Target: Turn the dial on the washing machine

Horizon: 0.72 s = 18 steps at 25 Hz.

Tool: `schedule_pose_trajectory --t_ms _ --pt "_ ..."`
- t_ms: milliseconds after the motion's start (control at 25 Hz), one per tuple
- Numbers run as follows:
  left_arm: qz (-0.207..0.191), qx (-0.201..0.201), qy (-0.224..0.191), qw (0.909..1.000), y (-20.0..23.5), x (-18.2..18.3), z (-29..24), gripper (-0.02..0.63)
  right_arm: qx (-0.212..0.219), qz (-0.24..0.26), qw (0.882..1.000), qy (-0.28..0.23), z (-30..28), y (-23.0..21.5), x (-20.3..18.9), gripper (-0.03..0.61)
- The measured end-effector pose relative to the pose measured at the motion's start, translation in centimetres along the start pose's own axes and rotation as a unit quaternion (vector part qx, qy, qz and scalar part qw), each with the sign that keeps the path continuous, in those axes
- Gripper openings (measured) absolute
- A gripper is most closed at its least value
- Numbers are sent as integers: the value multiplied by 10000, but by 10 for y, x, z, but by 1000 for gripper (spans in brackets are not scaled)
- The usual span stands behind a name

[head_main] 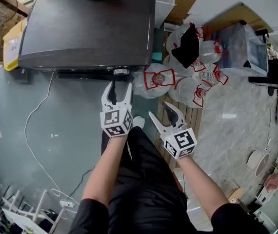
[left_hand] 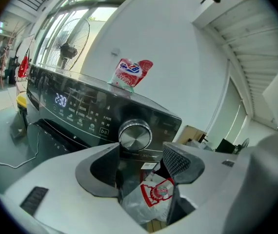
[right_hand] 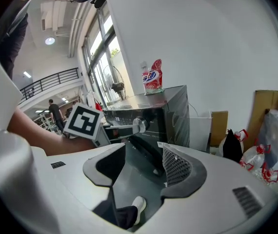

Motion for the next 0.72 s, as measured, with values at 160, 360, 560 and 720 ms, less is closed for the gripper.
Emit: schedule_pose_trajectory --t_ms 160,360,560,720 --pt "-325 -173 37 9993 -15 3 42 264 -102 -95 9999 -42 17 -2 19 216" --pt "-556 -582 42 9968 -42 18 95 249 -333 -19 9991 -279 44 -15 51 216" --pt "-717 -818 -23 9941 -63 47 146 194 -807 -150 9952 -529 81 -38 74 216" --pt "-792 -1082 -243 9907 -83 76 189 157 -850 -101 9942 -657 104 -34 94 216"
Point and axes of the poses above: the fingertips, and each gripper's own axes: z backward along the fingers, y to its left, x out of its top, the point moved 5 cm from there along z, backward along the fingers, and after that the axes turned 15 degrees about z, right-handed, at the moved point
